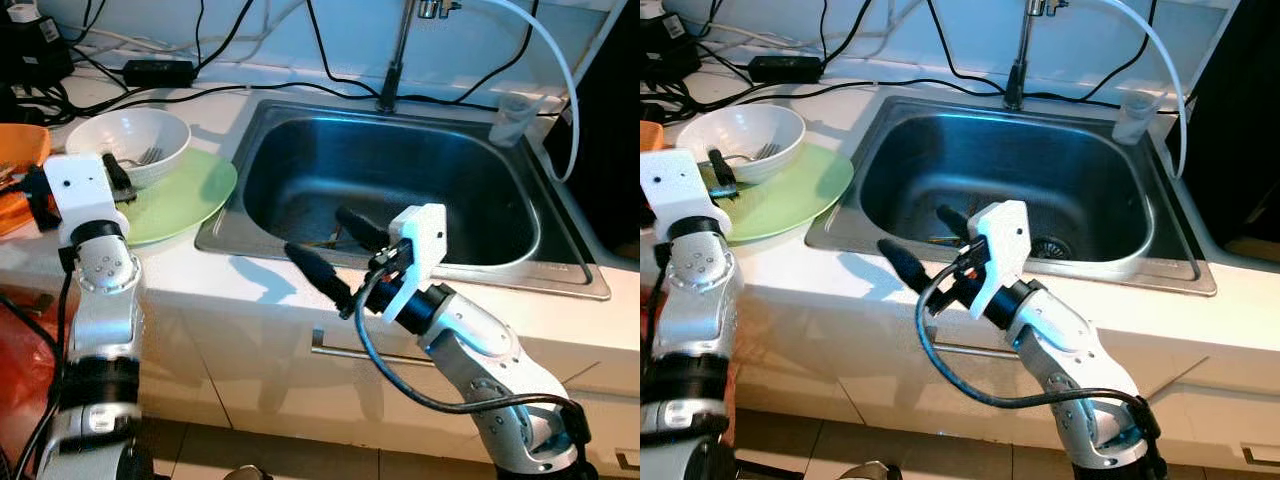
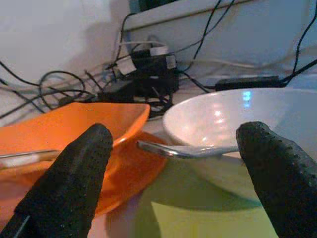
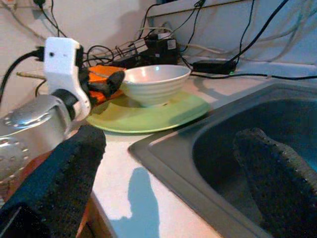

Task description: Kitchen organization

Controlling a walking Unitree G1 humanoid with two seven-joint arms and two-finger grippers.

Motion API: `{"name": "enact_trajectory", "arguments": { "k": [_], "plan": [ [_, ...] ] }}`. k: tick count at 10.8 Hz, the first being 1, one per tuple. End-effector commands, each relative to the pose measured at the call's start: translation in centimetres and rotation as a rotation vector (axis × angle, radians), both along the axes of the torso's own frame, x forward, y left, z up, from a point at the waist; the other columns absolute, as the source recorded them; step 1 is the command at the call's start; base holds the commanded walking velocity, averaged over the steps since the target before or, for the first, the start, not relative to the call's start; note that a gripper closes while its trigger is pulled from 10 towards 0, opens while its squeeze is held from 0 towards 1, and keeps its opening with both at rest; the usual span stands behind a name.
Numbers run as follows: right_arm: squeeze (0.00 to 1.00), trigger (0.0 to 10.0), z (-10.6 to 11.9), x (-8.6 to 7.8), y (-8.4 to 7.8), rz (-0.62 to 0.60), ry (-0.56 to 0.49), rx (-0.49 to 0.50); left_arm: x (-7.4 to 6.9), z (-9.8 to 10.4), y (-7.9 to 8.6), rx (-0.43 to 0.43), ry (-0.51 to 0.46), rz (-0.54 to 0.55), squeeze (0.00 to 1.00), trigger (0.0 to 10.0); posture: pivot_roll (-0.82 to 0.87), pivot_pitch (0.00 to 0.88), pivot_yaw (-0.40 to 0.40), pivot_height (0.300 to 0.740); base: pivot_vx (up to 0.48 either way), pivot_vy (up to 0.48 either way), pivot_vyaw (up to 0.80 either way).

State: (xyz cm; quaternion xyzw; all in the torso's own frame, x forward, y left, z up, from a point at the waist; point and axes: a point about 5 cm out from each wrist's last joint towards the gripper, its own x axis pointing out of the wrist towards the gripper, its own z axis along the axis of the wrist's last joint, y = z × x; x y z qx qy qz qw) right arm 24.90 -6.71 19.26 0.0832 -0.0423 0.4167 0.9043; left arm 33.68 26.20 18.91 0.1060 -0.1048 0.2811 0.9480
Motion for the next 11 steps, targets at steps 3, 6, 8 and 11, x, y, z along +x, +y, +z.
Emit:
{"name": "enact_trajectory", "arguments": {
  "k": [3,6,8,11],
  "plan": [
    [0.00,10.0,0.1,-0.4,0.1,0.030,0.001,-0.002,1.3,0.5,0.9,-0.052,-0.011,-0.052,0.00,10.0,0.05,0.072,-0.033,0.740,0.000,0.000,0.00],
    [0.00,10.0,0.0,-0.6,0.2,0.037,0.010,-0.003,1.8,1.3,0.5,-0.022,-0.049,-0.090,0.00,10.0,0.06,0.085,-0.036,0.740,0.000,0.000,0.00],
    [0.00,10.0,0.0,-0.6,0.2,0.038,0.011,-0.007,2.1,2.8,-0.4,0.039,-0.114,-0.124,0.00,10.0,0.05,0.087,-0.035,0.740,0.000,0.000,0.00],
    [0.00,10.0,0.0,-0.5,0.2,0.035,0.014,-0.009,2.3,2.9,-1.4,0.021,-0.135,-0.162,0.00,10.0,0.05,0.085,-0.034,0.740,0.000,0.000,0.00]
  ]
}}
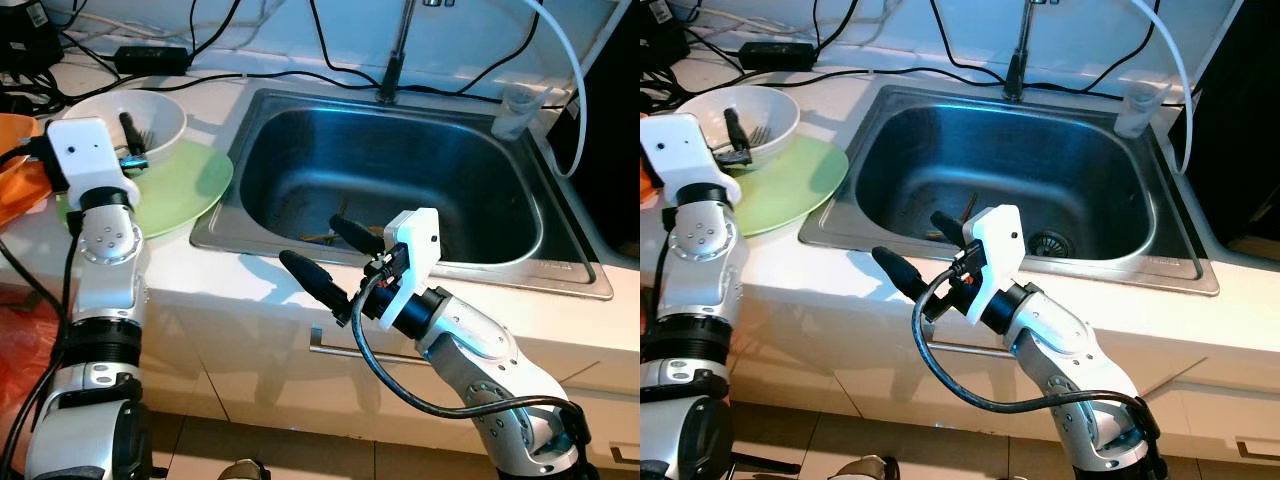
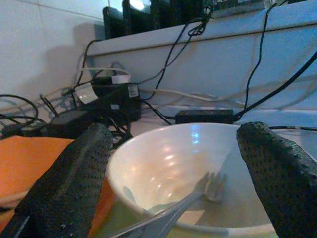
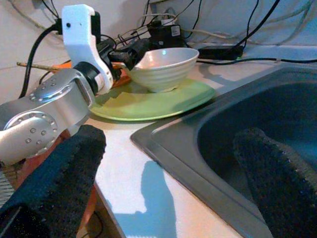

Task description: Kitchen organization

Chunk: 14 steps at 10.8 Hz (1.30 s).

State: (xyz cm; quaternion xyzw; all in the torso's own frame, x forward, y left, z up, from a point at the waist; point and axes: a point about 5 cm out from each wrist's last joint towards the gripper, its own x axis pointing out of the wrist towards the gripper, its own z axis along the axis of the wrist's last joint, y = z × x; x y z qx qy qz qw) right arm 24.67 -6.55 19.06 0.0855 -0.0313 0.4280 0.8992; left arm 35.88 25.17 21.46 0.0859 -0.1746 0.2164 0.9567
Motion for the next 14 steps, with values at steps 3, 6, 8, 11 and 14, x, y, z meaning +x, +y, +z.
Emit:
{"name": "enact_trajectory", "arguments": {
  "k": [3,6,8,11,14],
  "plan": [
    [0.00,10.0,0.2,-0.1,-0.1,-0.003,-0.009,-0.009,0.5,0.0,-0.3,-0.041,0.008,-0.031,0.00,10.0,0.04,0.082,-0.031,0.740,0.000,0.000,0.00],
    [0.00,10.0,0.2,-0.1,-0.1,-0.001,-0.009,-0.012,0.5,-0.5,0.4,-0.099,0.007,-0.019,0.00,10.0,0.05,0.080,-0.033,0.740,0.000,0.000,0.00],
    [0.00,10.0,0.2,-0.1,-0.1,-0.002,-0.006,-0.011,0.3,-0.9,1.3,-0.118,0.014,0.029,1.00,10.0,0.05,0.082,-0.032,0.740,0.000,0.000,0.00],
    [0.00,10.0,0.1,-0.1,-0.1,-0.004,-0.004,-0.013,0.5,-1.0,1.0,-0.106,0.022,-0.005,0.00,9.9,0.05,0.083,-0.032,0.740,0.000,0.000,0.00],
    [0.00,10.0,0.1,-0.1,0.0,-0.005,-0.002,-0.012,0.6,-0.8,0.8,-0.106,0.004,-0.024,0.00,0.0,0.05,0.083,-0.029,0.740,0.000,0.000,0.00]
  ]
}}
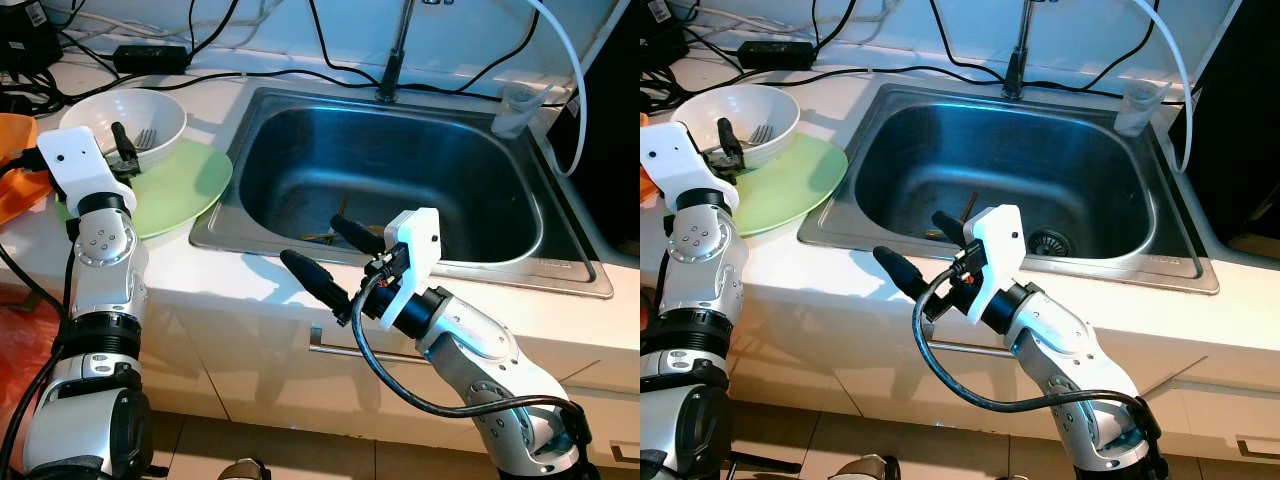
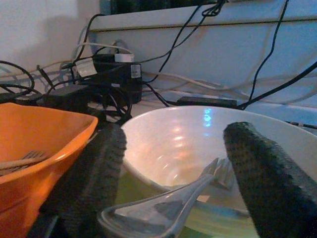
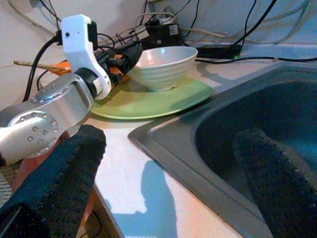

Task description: Kitchen organization

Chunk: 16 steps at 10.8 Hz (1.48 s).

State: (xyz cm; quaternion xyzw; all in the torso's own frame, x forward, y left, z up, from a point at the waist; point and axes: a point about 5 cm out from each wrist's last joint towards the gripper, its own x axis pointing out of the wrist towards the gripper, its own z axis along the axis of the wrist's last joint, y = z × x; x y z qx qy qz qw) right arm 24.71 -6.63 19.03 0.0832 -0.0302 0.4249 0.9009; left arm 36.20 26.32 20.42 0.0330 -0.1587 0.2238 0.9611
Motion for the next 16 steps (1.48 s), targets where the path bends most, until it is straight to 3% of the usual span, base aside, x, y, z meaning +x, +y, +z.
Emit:
{"name": "enact_trajectory", "arguments": {
  "k": [1,10,16],
  "plan": [
    [0.00,10.0,0.1,-0.1,0.1,0.001,-0.002,-0.007,0.2,0.3,-0.4,0.006,-0.006,-0.021,0.00,0.0,0.05,0.082,-0.029,0.740,0.000,0.000,0.00],
    [0.00,10.0,0.0,-0.1,0.3,0.000,0.005,-0.003,0.3,1.3,-1.3,0.030,-0.053,-0.056,0.00,0.0,0.05,0.081,-0.026,0.740,0.000,0.000,0.00],
    [0.00,10.0,0.0,0.1,0.2,-0.002,0.000,-0.004,0.3,2.8,-4.0,0.104,-0.119,-0.127,0.00,0.0,0.05,0.069,-0.024,0.740,0.000,0.000,0.00]
  ]
}}
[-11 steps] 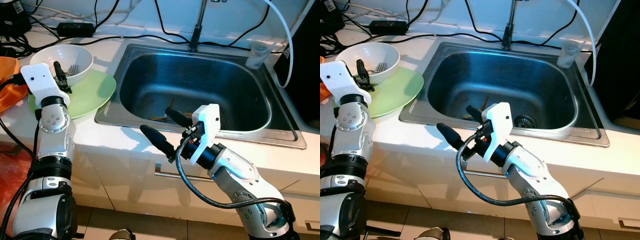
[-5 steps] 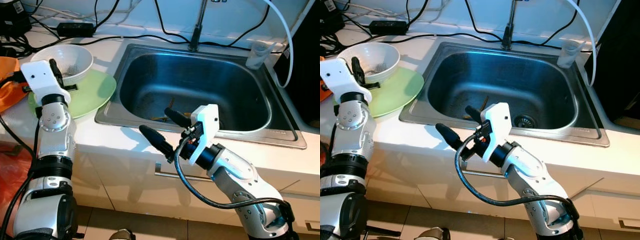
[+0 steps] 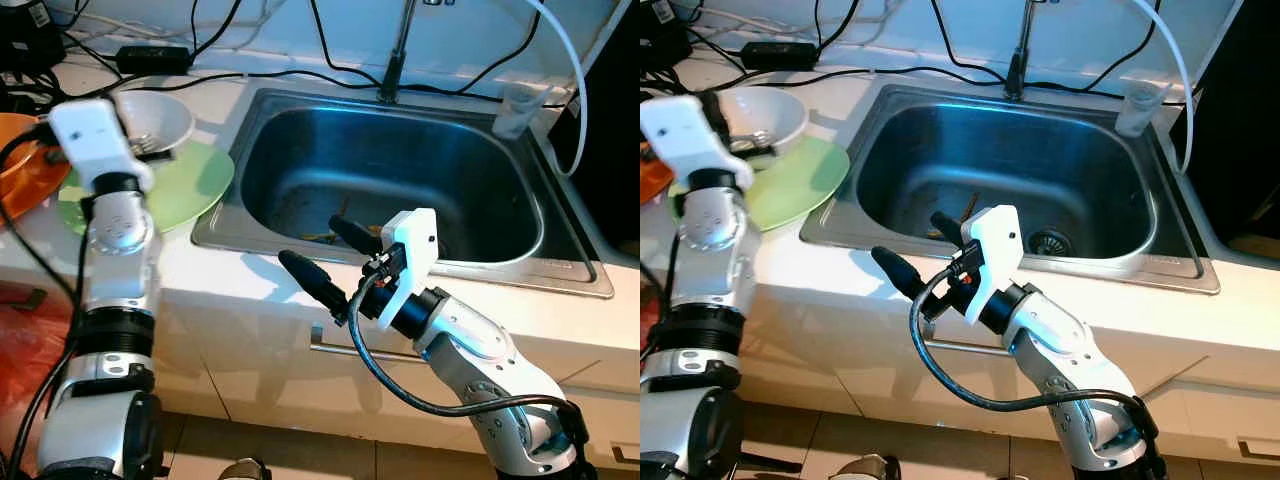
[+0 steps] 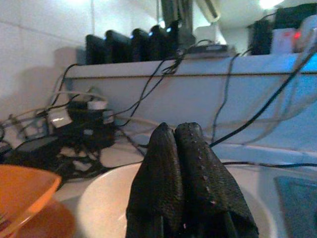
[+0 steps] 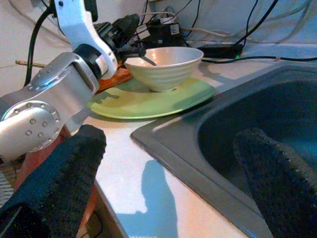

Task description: Kitchen organization

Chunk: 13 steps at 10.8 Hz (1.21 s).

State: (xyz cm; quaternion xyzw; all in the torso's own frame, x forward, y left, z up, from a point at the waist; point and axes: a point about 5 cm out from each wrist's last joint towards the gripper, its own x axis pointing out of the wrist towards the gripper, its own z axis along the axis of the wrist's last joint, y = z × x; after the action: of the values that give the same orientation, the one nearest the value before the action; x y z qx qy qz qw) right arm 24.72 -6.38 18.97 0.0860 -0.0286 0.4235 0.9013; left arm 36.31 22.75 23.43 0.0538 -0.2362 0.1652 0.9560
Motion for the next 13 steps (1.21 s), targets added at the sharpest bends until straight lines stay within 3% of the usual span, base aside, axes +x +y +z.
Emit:
{"name": "enact_trajectory", "arguments": {
  "k": [1,4,6,7,10,13],
  "plan": [
    [0.00,10.0,0.0,0.1,-0.1,-0.001,-0.006,-0.006,0.1,0.1,-0.9,0.038,0.002,-0.029,0.00,0.0,0.05,0.070,-0.023,0.740,0.000,0.000,0.00],
    [0.00,10.0,0.1,0.1,0.0,-0.003,-0.003,-0.004,0.0,1.1,-2.5,0.088,-0.038,-0.081,0.00,0.0,0.05,0.073,-0.022,0.740,0.000,0.000,0.00],
    [0.00,10.0,0.0,0.1,0.0,-0.013,-0.005,-0.006,0.2,1.0,-4.5,0.042,-0.029,-0.208,0.00,0.0,0.05,0.072,-0.018,0.740,0.000,0.000,0.00],
    [0.00,10.0,-0.3,0.6,-0.8,-0.106,-0.005,-0.062,0.1,1.1,-4.9,0.043,-0.036,-0.230,0.00,0.0,0.04,0.073,-0.015,0.740,0.000,0.000,0.00],
    [0.00,10.0,0.1,1.2,-2.3,-0.211,-0.011,-0.043,0.0,1.3,-5.6,0.053,-0.043,-0.255,0.00,0.0,0.03,0.074,0.000,0.740,0.000,0.000,0.00],
    [0.00,10.0,0.2,1.3,-2.4,-0.224,-0.018,-0.042,-0.2,2.1,-4.6,0.097,-0.059,-0.168,0.00,0.0,0.04,0.076,-0.003,0.740,0.000,0.000,0.00]
  ]
}}
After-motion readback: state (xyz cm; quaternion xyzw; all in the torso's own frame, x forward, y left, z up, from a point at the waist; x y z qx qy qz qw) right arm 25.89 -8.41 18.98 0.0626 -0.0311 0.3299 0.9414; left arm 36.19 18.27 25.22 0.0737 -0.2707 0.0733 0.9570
